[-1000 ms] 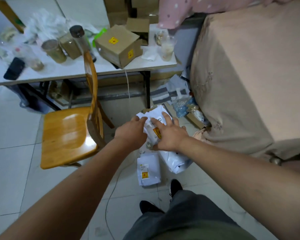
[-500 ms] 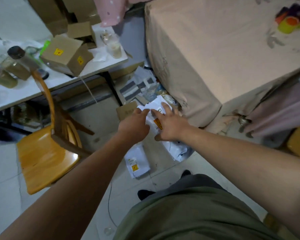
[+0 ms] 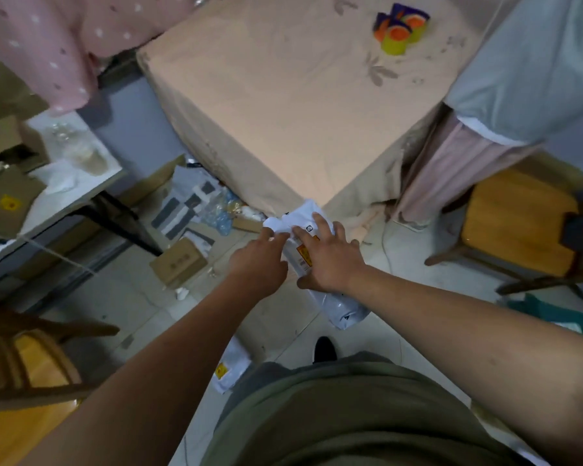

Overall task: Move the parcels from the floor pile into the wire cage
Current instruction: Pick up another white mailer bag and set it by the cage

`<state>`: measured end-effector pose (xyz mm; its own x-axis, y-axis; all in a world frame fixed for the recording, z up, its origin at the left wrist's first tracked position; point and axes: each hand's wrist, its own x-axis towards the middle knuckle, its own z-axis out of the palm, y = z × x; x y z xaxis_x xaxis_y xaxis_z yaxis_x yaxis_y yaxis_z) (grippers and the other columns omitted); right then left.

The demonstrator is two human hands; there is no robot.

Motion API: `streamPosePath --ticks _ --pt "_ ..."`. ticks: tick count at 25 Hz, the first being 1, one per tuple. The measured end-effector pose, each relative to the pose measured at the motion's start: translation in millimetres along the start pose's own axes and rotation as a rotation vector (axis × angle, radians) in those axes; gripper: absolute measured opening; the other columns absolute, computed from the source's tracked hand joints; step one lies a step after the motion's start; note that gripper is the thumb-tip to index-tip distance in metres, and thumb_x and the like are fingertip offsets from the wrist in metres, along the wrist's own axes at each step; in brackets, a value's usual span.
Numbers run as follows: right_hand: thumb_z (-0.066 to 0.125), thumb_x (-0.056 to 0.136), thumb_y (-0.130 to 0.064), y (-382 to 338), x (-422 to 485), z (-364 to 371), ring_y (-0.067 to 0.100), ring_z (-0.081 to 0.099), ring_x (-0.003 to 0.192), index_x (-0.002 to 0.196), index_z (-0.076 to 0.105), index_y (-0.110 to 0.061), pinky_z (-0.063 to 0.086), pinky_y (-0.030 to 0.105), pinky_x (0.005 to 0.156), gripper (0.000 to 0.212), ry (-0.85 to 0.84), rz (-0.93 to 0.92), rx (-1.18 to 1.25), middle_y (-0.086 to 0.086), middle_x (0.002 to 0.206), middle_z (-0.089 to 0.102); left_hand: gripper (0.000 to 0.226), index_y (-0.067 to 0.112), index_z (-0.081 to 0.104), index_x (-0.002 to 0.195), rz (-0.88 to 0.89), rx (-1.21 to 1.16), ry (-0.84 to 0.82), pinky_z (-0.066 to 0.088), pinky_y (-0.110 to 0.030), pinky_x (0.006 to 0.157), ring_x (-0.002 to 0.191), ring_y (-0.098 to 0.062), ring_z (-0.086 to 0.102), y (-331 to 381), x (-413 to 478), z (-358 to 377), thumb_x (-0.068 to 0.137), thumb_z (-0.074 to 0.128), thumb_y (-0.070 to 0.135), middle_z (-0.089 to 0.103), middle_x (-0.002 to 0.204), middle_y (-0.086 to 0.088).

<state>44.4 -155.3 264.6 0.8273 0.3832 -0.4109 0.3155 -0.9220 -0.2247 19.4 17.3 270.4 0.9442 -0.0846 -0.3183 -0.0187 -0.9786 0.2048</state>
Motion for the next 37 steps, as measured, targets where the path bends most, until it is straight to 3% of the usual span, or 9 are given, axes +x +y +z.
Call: streamPosePath --ticks 6,16,23,31,37 --pt "0.075 0.068 -0.061 57 -42 4 0.045 0.007 0.148 0.158 0.009 -0.041 0.037 0.064 0.103 0.112 0.121 0.264 0.096 0.005 0.167 -0.008 0.059 0.03 0.037 0.151 0.291 0.092 -0.038 0.055 -0.045 0.084 0.114 -0.031 0.062 67 42 0 0.095 0.055 0.036 0.036 0.15 -0.001" --pt "0.076 0.068 -0.06 110 -178 46 0.044 0.006 0.148 0.157 0.008 -0.042 0.035 0.063 0.104 0.114 0.255 0.875 0.348 0.004 0.167 -0.008 0.066 0.035 0.029 0.154 0.809 0.289 -0.16 0.049 -0.041 0.089 0.121 -0.027 0.056 196 38 25 0.093 0.054 0.036 0.031 0.153 0.001" --pt "0.077 0.068 -0.057 141 -292 95 0.043 0.009 0.149 0.157 0.009 -0.044 0.037 0.063 0.107 0.113 0.309 1.278 0.586 0.001 0.167 -0.009 0.063 0.035 0.026 0.155 1.178 0.41 -0.209 0.049 -0.037 0.078 0.117 -0.025 0.058 314 -16 72 0.097 0.05 0.037 0.032 0.153 0.002" --pt "0.077 0.071 -0.063 221 -381 123 0.039 0.003 0.151 0.158 0.007 -0.045 0.03 0.065 0.111 0.114 0.373 1.513 0.69 0.0 0.168 -0.012 0.064 0.033 0.025 0.157 1.446 0.512 -0.208 0.051 -0.039 0.081 0.119 -0.025 0.058 478 -66 120 0.099 0.051 0.036 0.036 0.152 -0.003" --pt "0.077 0.073 -0.064 284 -418 132 0.039 -0.002 0.152 0.158 0.006 -0.045 0.027 0.067 0.113 0.113 0.376 1.594 0.774 0.001 0.168 -0.014 0.06 0.032 0.029 0.154 1.514 0.54 -0.277 0.056 -0.041 0.084 0.115 -0.025 0.059 551 -62 153 0.099 0.05 0.039 0.041 0.147 -0.006"
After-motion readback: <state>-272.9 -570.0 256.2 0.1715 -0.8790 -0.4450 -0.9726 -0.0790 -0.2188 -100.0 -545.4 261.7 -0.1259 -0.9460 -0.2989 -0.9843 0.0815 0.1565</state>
